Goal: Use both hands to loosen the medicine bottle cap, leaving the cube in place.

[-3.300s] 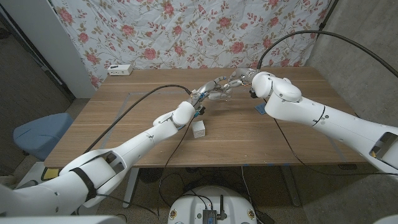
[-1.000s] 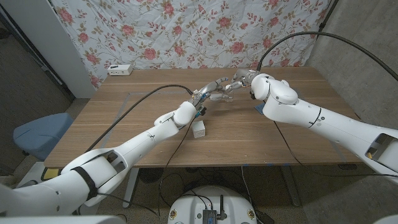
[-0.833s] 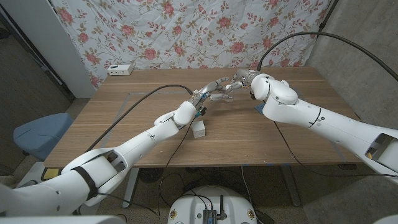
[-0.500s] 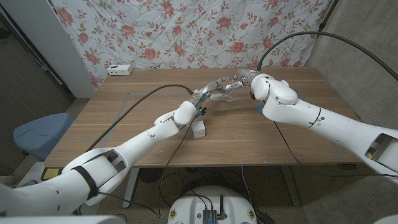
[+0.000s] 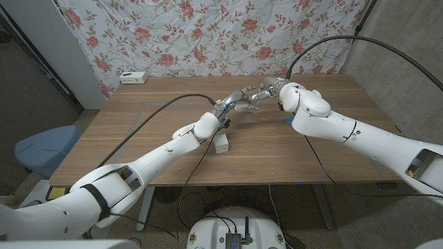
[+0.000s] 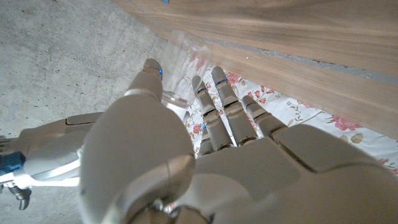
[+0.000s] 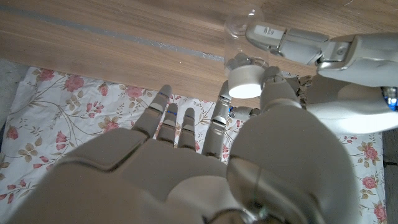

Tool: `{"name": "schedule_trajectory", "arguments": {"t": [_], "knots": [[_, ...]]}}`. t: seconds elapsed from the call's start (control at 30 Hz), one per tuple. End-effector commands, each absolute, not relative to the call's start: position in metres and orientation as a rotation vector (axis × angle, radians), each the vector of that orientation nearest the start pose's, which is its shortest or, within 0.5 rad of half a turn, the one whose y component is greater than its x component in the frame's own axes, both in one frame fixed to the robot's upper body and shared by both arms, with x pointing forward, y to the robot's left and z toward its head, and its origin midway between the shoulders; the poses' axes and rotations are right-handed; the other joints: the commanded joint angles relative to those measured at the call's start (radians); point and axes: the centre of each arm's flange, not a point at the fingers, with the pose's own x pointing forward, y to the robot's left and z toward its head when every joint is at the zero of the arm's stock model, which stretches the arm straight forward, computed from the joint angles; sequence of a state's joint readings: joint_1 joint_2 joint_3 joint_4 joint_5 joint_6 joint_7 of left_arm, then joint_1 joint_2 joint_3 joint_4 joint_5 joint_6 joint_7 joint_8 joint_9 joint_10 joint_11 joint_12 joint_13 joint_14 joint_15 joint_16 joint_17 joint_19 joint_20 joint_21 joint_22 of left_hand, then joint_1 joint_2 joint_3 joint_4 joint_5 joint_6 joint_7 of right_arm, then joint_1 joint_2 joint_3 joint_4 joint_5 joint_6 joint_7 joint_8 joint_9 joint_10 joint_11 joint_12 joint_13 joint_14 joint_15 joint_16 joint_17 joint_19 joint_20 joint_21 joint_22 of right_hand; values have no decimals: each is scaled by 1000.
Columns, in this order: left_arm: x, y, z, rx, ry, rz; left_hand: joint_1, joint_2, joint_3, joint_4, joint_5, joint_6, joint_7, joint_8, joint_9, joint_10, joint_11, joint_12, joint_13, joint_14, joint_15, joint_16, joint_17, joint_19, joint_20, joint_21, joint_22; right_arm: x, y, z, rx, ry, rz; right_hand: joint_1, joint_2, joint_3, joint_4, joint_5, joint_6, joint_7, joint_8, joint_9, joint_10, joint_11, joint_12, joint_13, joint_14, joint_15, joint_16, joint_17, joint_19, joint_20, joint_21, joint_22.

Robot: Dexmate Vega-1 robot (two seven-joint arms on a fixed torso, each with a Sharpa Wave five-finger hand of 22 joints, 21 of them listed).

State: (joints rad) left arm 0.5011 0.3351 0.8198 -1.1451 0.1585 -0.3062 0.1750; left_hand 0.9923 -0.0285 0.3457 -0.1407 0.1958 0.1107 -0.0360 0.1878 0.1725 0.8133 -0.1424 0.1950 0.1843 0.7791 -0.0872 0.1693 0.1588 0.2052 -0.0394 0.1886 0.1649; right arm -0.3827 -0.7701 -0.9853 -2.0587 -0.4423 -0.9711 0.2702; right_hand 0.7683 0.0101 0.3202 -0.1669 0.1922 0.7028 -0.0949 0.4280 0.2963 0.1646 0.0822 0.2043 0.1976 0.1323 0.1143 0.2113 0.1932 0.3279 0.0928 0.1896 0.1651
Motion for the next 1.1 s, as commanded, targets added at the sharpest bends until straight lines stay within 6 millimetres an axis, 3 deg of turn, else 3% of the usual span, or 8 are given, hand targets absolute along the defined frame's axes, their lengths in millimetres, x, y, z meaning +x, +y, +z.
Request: {"name": "schedule_trajectory", "arguments": {"t": [0.03,0.47,1.1], "knots": [[659,58,15,817,-845,-349,-5,-1,10,2,-1,3,-5,-3,2,5,-2,-2,2,0,-109,0,-1,4,-136,-3,2,568,-147,87,-1393,-288,-41,14,8,12,3,-3,19,-3,14,8,15,-4,7,5,11,-1,6,6,15,0,9,4],[661,57,15,815,-840,-356,-7,0,13,2,-1,4,-6,-3,2,6,-2,-1,2,0,-108,1,-1,4,-136,-3,2,569,-151,86,-1383,-265,-41,30,25,24,3,-3,17,-8,22,15,19,-7,5,5,16,-5,9,8,20,-2,8,4],[667,56,16,813,-837,-359,-11,1,15,3,-2,3,-9,-3,2,9,-1,0,3,0,-106,1,-1,4,-134,-3,2,576,-156,90,-1341,-263,12,79,63,56,-4,2,-29,-19,7,10,17,-12,-1,5,13,-14,5,7,20,-5,4,3]]}}
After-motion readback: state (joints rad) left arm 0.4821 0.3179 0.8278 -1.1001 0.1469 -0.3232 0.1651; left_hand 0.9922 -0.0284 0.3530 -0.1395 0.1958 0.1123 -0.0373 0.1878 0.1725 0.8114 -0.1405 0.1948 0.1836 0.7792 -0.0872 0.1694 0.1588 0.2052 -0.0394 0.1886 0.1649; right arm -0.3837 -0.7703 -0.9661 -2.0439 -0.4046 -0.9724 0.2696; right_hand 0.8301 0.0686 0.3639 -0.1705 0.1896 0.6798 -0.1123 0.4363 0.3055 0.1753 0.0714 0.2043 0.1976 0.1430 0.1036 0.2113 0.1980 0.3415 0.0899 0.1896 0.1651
